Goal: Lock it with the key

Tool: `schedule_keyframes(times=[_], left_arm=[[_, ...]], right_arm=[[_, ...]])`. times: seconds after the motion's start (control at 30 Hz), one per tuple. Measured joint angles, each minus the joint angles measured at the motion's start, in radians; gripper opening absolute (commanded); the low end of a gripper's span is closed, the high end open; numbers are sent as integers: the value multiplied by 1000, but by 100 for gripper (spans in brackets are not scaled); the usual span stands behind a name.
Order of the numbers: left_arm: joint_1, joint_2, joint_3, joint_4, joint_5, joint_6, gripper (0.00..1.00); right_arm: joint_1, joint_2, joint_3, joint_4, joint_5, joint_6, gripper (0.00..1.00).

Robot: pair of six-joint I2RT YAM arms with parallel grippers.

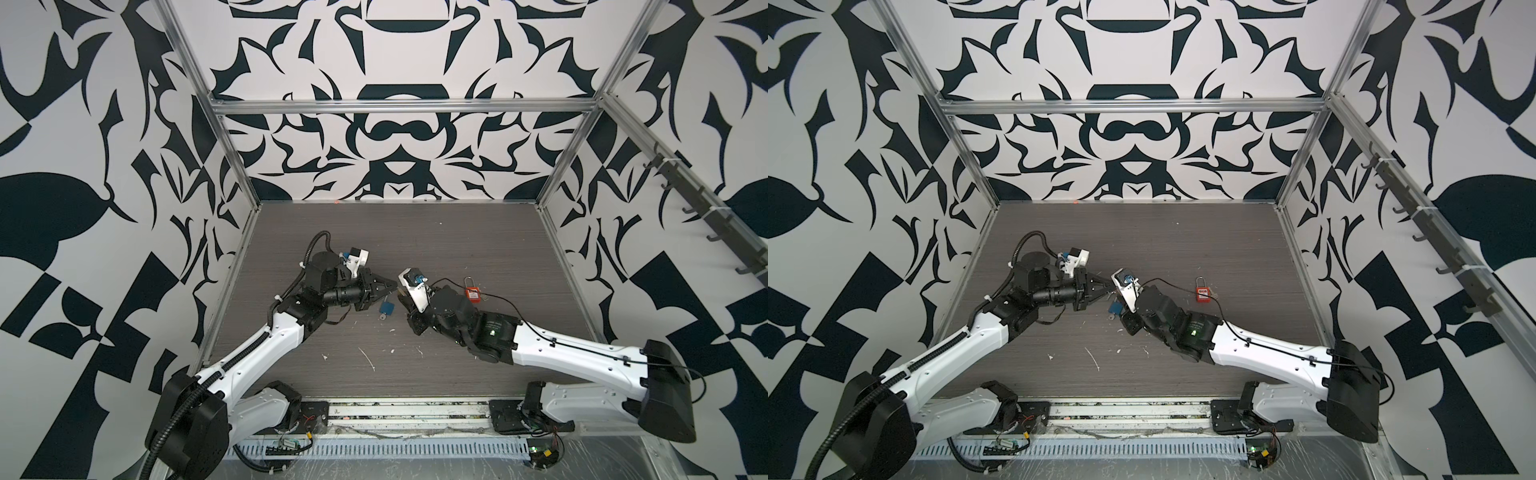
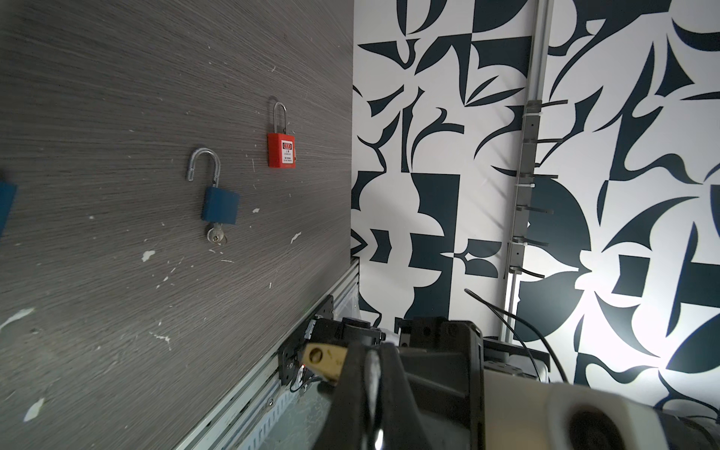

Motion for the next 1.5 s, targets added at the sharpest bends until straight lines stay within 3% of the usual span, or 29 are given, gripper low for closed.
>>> schedule_keyframes(times=[0.1, 0.17, 0.2, 0.23, 0.27, 0.37, 0.53, 0.73, 1.0, 1.2, 1.5], left_arm=[[-5, -1, -16, 46, 10, 1, 2], [-9, -5, -51, 135, 11, 15, 53], [-7, -12, -74, 170, 10, 30, 73], [1, -26, -101, 190, 10, 49, 89], [11, -42, -127, 197, 7, 70, 99], [64, -112, -187, 185, 2, 145, 99], [196, -227, -242, 211, 24, 209, 100], [211, -172, -244, 296, 106, 187, 94], [209, -28, -269, 452, 213, 45, 72], [193, -5, -268, 476, 278, 3, 71], [165, 29, -265, 441, 314, 23, 61]], right_arm=[[-61, -41, -28, 14, -130, 58, 0], [-151, -58, -42, 30, -315, 132, 0], [-213, -58, -42, 29, -413, 177, 0], [-274, -55, -42, 27, -492, 218, 0], [-336, -44, -37, 18, -573, 260, 0], [-447, -1, -13, -36, -742, 340, 0], [-448, 41, 27, -148, -1003, 374, 0], [-442, 93, 71, -217, -1182, 348, 0], [-442, 155, 79, -232, -1221, 325, 0], [-443, 164, 103, -235, -1194, 316, 0], [-443, 201, 140, -235, -1159, 313, 0]])
